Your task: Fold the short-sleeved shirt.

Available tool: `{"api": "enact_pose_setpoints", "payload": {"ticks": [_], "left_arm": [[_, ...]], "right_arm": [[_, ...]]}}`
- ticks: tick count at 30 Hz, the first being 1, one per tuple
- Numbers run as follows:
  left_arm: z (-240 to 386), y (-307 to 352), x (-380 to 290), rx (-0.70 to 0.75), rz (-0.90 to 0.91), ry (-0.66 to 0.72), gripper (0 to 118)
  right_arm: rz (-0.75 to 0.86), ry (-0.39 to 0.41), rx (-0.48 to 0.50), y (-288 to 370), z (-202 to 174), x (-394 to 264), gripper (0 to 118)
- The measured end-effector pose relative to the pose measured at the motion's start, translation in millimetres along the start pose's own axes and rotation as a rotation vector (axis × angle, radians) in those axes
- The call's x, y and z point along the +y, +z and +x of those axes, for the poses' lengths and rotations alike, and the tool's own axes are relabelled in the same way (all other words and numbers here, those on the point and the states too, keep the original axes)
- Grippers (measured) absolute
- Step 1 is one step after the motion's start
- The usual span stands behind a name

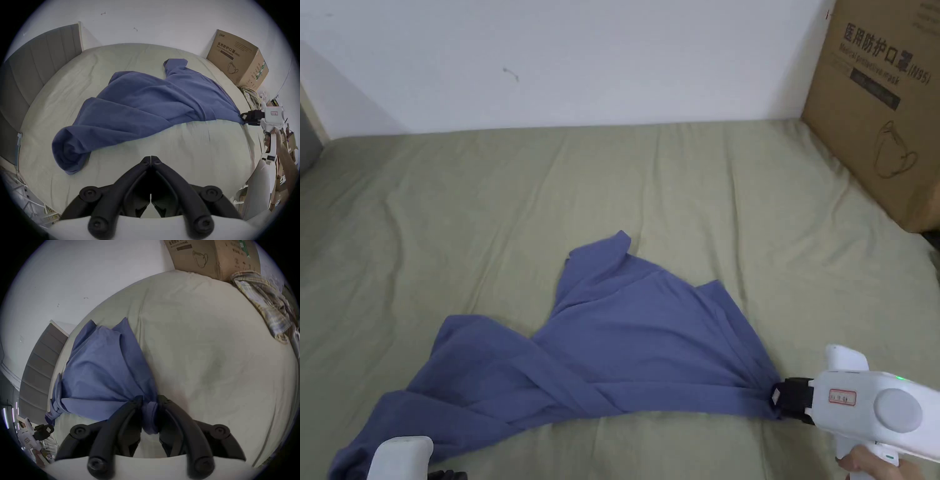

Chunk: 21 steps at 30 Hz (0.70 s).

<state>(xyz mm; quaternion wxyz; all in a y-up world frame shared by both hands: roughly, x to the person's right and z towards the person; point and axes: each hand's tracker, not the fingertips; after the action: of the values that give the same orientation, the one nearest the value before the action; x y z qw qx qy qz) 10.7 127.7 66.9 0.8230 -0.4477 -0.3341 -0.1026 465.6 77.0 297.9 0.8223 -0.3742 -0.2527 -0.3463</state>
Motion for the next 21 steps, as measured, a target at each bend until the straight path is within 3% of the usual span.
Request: {"api": "enact_pose_setpoints", "payload": {"ticks": [7, 11, 12, 15, 18, 21], "left_arm": [[-2.1, -2.9, 22.6, 0.018, 0.015, 0.009, 0], [-5.8, -10.8, 73.7, 0.039, 0.084, -0.004, 0], [-7.2, -14.9, 87.3, 0.044, 0.105, -0.011, 12], [-14.1, -38.4, 137.6, 0.046, 0.102, -0.011, 81], [-28.1, -71.1, 181.4, 0.049, 0.092, 0.022, 102], [-43.5, -104.6, 207.7, 0.075, 0.039, 0.050, 103]], "right_arm": [[0.047, 0.070, -0.017, 22.7, -17.9, 9.9, 14], [0.067, 0.080, -0.012, 32.4, -23.6, 22.0, 14], [0.068, 0.084, -0.011, 31.6, -25.1, 25.1, 14], [0.062, 0.099, -0.016, 31.1, -27.1, 27.4, 14], [0.051, 0.121, -0.030, 29.1, -28.5, 27.9, 14], [0.042, 0.120, -0.031, 26.7, -26.5, 27.7, 14]]}}
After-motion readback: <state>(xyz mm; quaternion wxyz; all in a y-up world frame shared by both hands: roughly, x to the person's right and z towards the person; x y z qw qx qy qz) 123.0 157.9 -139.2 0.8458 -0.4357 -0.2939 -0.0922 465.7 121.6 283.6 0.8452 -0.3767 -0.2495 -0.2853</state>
